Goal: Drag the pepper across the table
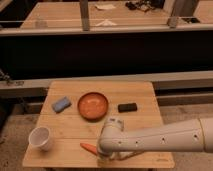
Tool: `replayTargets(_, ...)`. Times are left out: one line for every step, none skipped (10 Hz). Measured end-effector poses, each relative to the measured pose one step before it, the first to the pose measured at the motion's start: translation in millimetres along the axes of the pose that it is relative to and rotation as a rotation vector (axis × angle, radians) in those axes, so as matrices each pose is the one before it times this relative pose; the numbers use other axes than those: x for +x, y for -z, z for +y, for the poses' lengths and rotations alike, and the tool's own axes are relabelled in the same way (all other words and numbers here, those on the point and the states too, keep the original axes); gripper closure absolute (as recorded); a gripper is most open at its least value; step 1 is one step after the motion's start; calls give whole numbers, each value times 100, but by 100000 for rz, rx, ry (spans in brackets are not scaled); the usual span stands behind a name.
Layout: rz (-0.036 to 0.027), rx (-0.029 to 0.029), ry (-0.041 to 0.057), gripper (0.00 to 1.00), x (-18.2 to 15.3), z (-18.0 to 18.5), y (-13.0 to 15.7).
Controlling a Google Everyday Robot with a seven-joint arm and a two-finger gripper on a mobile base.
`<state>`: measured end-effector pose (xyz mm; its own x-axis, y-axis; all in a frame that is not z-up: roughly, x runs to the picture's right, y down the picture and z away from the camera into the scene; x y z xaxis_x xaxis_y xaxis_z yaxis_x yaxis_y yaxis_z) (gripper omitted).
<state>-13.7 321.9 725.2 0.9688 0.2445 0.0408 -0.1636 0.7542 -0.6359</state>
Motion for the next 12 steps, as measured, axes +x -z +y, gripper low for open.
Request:
replayTargets(-21,-127,-442,32,54,-27,-51)
replayTargets(-79,-90,-351,32,11,-41,-35)
replayTargets(-206,-66,-385,32,-38,-58,-114)
replayTargets(-114,-25,-342,32,26,-40,-45)
replayTargets(-71,-9,-282,32,20,-35,-70)
replayTargets(-32,-54,-195,32,-22,-29,-62)
replayTargets(-95,-115,-353,32,-32,-37,-52)
replayTargets(-101,-143,-427,32,8,-56,-28)
replayTargets(41,-107,-128,32,26,-25,-59)
replayTargets(-66,-74,-259,32,-19,-58,-56)
replayTargets(-120,-76,-315,32,-28,-58,-37)
replayTargets(-33,-110,-176,32,11,-12,-40)
